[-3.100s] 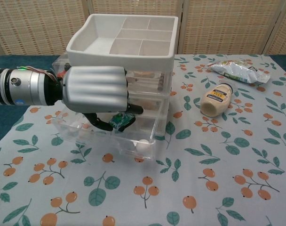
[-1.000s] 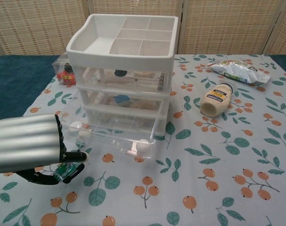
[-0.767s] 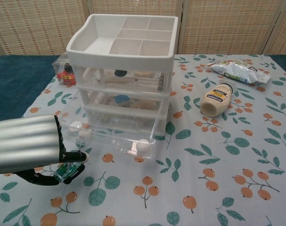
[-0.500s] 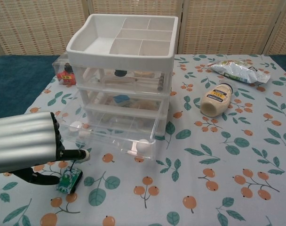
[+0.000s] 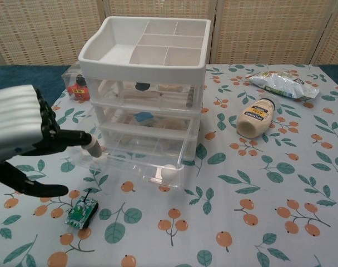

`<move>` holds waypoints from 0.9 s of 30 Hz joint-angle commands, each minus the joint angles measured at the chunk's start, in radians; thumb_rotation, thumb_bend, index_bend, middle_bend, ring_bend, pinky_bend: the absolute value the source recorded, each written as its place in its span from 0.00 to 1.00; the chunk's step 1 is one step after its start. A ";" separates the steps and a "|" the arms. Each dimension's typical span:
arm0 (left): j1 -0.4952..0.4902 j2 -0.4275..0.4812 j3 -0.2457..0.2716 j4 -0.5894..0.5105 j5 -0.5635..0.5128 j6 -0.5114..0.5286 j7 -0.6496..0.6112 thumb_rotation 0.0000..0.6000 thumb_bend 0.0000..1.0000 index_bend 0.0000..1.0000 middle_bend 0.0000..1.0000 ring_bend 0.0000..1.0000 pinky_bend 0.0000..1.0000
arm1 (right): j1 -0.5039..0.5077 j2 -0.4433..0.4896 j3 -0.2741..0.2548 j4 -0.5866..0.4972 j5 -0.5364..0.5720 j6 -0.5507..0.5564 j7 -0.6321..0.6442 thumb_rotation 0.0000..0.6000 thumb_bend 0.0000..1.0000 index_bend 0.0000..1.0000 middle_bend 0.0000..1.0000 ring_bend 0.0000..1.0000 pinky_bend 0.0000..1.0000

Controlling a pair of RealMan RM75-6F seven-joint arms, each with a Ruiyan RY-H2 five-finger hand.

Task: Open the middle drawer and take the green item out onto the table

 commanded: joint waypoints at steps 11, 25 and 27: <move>0.133 0.236 -0.173 -0.332 -0.606 -0.200 0.013 1.00 0.20 0.39 0.80 0.79 0.99 | 0.020 -0.004 -0.013 0.015 -0.010 -0.045 0.017 1.00 0.40 0.25 0.31 0.23 0.27; 0.322 0.277 -0.191 -0.397 -0.814 -0.112 0.045 1.00 0.20 0.34 0.66 0.62 0.75 | 0.057 -0.019 -0.028 0.054 -0.028 -0.109 0.082 1.00 0.40 0.25 0.31 0.23 0.27; 0.348 0.281 -0.180 -0.407 -0.804 -0.090 0.046 1.00 0.20 0.35 0.66 0.62 0.75 | 0.060 -0.026 -0.038 0.067 -0.044 -0.112 0.091 1.00 0.40 0.25 0.31 0.23 0.27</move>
